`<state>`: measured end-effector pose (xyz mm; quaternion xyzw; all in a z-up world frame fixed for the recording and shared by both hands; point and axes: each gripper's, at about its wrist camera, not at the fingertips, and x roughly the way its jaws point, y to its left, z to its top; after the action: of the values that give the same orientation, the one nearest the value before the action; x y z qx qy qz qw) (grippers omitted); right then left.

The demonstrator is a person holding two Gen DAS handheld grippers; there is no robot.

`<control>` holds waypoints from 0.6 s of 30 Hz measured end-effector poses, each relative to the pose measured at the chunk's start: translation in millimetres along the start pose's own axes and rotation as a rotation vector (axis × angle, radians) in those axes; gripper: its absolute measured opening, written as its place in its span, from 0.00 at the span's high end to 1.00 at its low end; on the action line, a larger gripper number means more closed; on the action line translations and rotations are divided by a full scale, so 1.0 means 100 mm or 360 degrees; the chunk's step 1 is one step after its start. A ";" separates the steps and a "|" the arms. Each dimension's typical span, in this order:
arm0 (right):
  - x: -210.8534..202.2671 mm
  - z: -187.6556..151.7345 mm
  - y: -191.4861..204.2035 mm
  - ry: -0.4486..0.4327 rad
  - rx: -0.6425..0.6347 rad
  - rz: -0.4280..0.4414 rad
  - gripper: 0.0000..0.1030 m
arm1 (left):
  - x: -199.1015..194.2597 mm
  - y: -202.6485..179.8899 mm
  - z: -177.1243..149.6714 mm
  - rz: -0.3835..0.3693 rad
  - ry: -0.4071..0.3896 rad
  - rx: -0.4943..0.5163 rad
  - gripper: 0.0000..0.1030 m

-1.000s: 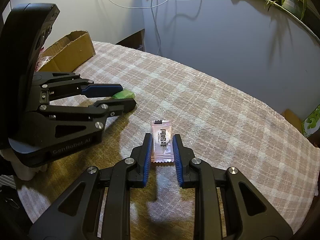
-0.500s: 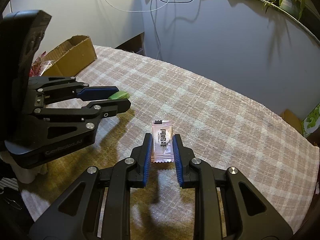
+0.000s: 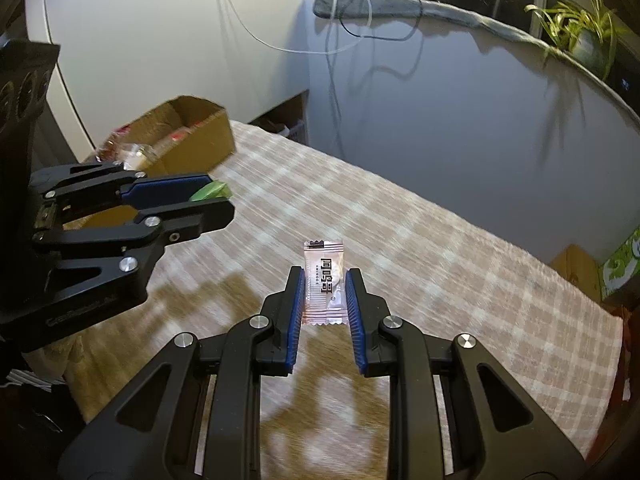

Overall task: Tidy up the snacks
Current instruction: 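Carry the green packet and pink candy into the box and release both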

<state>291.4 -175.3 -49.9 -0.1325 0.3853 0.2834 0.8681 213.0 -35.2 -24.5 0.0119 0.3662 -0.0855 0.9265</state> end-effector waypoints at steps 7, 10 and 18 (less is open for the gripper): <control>-0.01 0.33 0.40 -0.0061 -0.0053 0.0069 0.79 | -0.33 0.35 -0.09 0.0077 -0.0060 -0.0088 0.77; 0.04 0.50 0.61 -0.0086 -0.0076 0.0122 0.79 | -0.48 0.57 -0.15 0.0122 -0.0089 -0.0144 0.77; 0.34 0.88 1.34 -0.0092 -0.0216 0.0237 0.79 | -0.73 1.20 -0.37 0.0292 -0.0098 -0.0277 0.77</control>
<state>282.2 -14.5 -17.6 -0.1536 0.3487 0.3763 0.8445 155.3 97.3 -6.6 -0.0376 0.3410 0.0313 0.9388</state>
